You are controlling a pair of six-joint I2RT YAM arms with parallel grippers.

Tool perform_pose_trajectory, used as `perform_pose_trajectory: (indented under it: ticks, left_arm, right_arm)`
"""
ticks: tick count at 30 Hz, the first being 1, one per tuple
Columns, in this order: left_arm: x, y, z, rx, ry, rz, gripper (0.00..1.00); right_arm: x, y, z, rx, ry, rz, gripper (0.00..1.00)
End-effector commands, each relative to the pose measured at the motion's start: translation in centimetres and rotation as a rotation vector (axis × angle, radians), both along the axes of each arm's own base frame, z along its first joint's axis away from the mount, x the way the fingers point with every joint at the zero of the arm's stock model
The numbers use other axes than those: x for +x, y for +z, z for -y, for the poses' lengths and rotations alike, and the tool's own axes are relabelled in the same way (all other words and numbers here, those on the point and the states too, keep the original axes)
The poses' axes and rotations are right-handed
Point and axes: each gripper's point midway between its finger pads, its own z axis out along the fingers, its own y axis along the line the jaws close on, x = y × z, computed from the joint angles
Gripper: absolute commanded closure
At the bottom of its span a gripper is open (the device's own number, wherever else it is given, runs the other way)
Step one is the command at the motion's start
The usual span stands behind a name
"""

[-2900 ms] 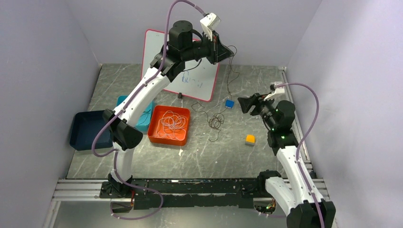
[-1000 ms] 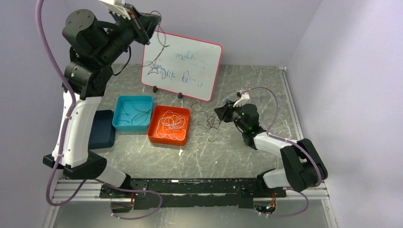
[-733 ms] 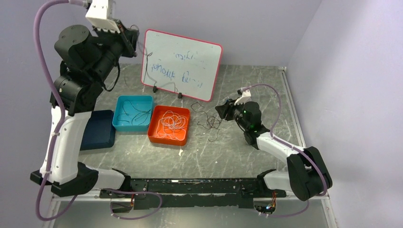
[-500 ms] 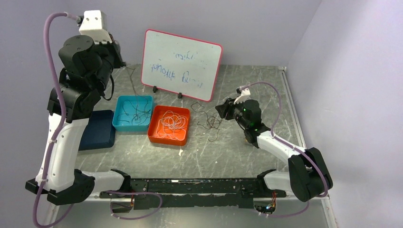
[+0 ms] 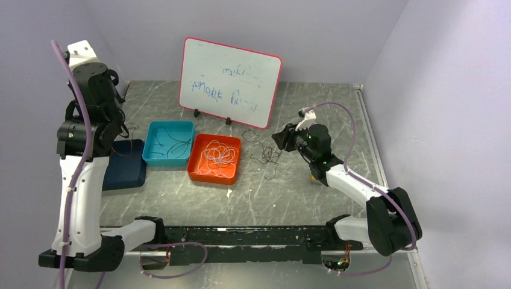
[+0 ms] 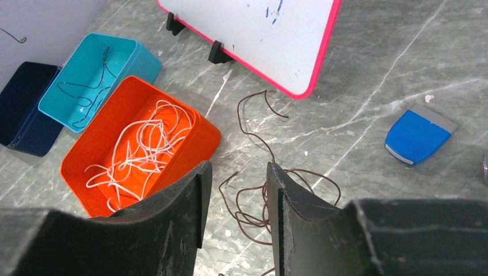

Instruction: Untangle the cables

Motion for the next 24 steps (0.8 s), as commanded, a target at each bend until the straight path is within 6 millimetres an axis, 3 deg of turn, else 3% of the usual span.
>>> perform_pose_trajectory:
  ticks: [1,11,24]
  left_arm:
    - [-0.3,-1.8,-3.5,-0.004,0.098,-0.041,0.93]
    - [-1.5,-5.5,-8.5,-0.06,0.256,-0.11,0.93]
    - [-2.0,-10.6,-11.4,-0.112,0.328,-0.193,0.93]
  right_arm:
    - [0.0,2.0,-0.6,0.017,0.02,0.033,0.56]
    - [-0.5,1.8,-0.6,0.01,0.026,0.025,0.56]
    - [-0.5,1.9,-1.1,0.012,0.037,0.019,0.56]
